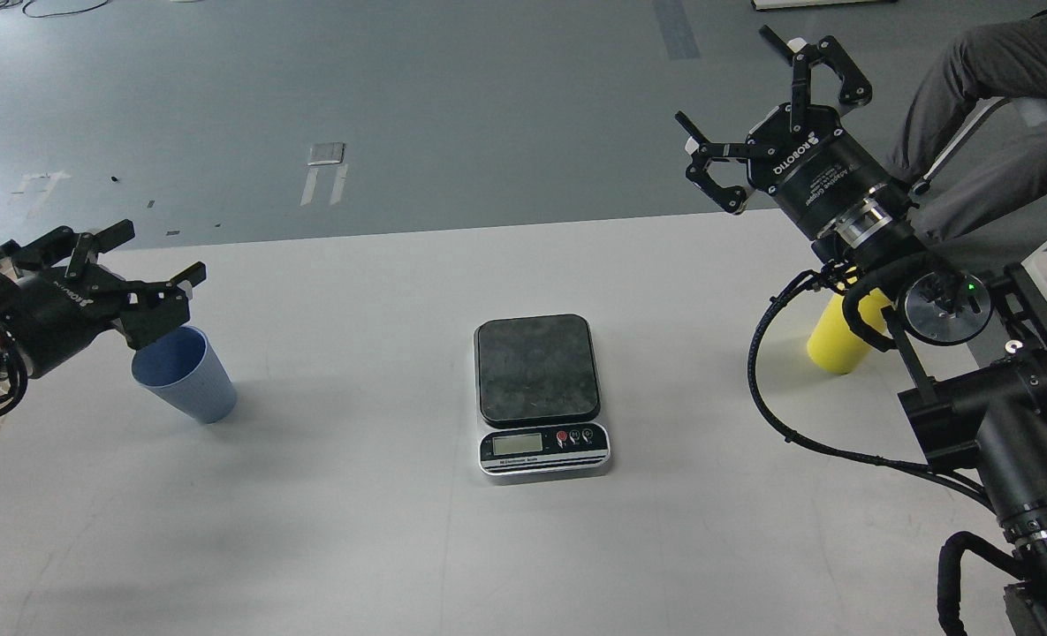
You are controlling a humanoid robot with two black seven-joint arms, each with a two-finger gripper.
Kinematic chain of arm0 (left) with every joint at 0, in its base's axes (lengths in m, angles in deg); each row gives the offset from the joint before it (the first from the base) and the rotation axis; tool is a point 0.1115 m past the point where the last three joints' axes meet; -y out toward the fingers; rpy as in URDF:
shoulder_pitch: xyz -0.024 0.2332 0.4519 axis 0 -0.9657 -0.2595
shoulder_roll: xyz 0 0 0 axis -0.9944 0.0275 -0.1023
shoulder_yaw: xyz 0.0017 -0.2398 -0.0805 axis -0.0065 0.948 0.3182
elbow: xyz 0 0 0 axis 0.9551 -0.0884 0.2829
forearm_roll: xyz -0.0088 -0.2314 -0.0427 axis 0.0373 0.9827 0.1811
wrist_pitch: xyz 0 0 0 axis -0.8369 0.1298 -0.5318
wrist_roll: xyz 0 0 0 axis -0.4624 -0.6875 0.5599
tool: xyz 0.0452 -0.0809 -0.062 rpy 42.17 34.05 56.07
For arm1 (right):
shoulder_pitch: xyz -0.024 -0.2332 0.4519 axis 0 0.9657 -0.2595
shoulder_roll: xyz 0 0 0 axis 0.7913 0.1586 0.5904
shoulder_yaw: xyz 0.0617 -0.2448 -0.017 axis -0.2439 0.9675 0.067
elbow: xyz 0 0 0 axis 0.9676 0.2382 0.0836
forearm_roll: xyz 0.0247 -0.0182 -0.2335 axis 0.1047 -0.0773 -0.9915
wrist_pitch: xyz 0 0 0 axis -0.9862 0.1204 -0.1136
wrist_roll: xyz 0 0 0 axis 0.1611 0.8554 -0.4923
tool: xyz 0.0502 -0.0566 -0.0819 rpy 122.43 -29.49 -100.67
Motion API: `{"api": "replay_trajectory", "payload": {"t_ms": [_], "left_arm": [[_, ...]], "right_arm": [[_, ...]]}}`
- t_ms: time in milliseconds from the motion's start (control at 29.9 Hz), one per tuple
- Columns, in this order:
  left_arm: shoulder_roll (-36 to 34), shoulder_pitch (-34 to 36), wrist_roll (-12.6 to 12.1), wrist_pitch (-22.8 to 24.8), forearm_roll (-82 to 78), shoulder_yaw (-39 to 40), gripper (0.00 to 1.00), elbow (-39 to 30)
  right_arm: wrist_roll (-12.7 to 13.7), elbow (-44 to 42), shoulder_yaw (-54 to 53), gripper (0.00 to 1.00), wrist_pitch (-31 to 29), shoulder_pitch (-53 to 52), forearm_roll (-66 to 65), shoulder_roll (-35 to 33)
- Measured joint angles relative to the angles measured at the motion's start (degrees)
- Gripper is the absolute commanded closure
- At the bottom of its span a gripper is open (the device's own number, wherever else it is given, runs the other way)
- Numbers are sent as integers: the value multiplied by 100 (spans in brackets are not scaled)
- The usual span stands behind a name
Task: Pour seasoning into cup on scale with both arms
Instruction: 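Move the left gripper to the blue cup and close around it, then hold the blue cup with the left gripper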
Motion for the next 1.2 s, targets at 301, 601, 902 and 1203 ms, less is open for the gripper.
{"api": "replay_trajectory", "payload": {"t_ms": [301, 601, 902, 1203], "left_arm": [[3, -101, -4, -1, 263, -171, 3, 635], [14, -99, -4, 22, 851, -837, 5, 749], [-2, -95, -3, 80, 942, -902, 18, 816], [-3, -103, -1, 249, 1019, -908, 24, 838]], "right_arm": [[0, 17, 6, 0, 0, 12, 0, 0], [0, 17, 9, 0, 0, 28, 0, 0], [0, 17, 1, 0, 0, 46, 0, 8], [0, 17, 0, 0, 0, 38, 3, 9]]}}
